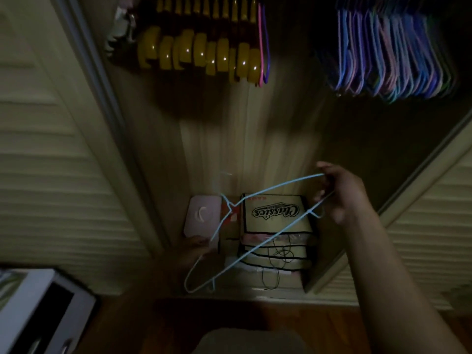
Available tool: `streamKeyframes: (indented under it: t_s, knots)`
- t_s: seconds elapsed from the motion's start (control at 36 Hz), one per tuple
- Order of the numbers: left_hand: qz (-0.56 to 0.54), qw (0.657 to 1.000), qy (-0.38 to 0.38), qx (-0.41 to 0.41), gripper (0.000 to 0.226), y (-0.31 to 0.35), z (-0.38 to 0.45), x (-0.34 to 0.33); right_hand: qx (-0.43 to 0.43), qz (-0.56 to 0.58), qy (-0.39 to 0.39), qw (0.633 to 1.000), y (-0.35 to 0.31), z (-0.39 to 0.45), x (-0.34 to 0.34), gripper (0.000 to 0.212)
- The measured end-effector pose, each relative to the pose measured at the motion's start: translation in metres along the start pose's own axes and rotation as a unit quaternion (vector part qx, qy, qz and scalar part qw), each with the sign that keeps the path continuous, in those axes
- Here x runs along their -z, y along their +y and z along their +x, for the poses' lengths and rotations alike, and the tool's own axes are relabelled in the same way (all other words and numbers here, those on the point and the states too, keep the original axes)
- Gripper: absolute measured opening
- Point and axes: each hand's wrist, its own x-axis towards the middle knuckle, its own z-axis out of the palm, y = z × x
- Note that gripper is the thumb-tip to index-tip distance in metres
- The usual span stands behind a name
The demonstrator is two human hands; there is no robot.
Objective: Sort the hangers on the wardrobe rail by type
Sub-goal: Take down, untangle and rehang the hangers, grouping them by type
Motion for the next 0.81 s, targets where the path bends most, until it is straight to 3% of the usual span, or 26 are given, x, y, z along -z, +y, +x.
streamKeyframes:
  t_s: [0.14, 0.28, 0.39, 0.47, 0.53, 0.58, 0.67, 0.69, 0.75, 0.81]
  knots:
    - [-0.148, 0.989, -0.016, 0.02, 0.023, -0.009, -0.02, 0.04, -0.054, 0.098, -0.018, 0.994, 0.01, 0.02, 0.019, 0.017]
    - [-0.259, 0.965, -0.048, -0.008, 0.03, 0.002, -0.047, 0.062, -0.073, 0.146, -0.013, 0.987, 0.028, 0.031, 0.031, 0.028]
    - [-0.252, 0.958, -0.136, -0.028, 0.072, 0.006, -0.069, 0.079, -0.094, 0.173, 0.006, 0.98, 0.05, 0.038, 0.042, 0.028]
    - [-0.267, 0.951, -0.144, -0.058, 0.085, 0.002, -0.078, 0.091, -0.107, 0.189, 0.018, 0.976, 0.059, 0.038, 0.054, 0.037]
    - [-0.309, 0.937, -0.146, -0.069, 0.095, 0.007, -0.081, 0.093, -0.132, 0.135, 0.036, 0.981, 0.072, 0.044, 0.059, 0.033]
    - [-0.344, 0.925, -0.13, -0.095, 0.087, 0.014, -0.078, 0.093, -0.154, -0.042, 0.07, 0.985, 0.094, 0.06, 0.061, 0.009]
    - [-0.299, 0.939, -0.116, -0.121, 0.068, 0.042, -0.085, 0.082, -0.162, -0.378, 0.103, 0.906, 0.119, 0.07, 0.051, 0.062]
    - [-0.263, 0.951, -0.107, -0.119, 0.053, 0.05, -0.081, 0.077, -0.145, -0.44, 0.114, 0.879, 0.115, 0.06, 0.039, 0.066]
    - [-0.233, 0.963, -0.072, -0.114, 0.027, 0.066, -0.07, 0.061, -0.113, -0.449, 0.046, 0.885, 0.102, 0.031, 0.007, 0.06]
    - [-0.201, 0.974, -0.035, -0.103, 0.027, 0.078, -0.05, 0.039, -0.161, -0.32, -0.076, 0.931, 0.092, 0.005, -0.019, 0.05]
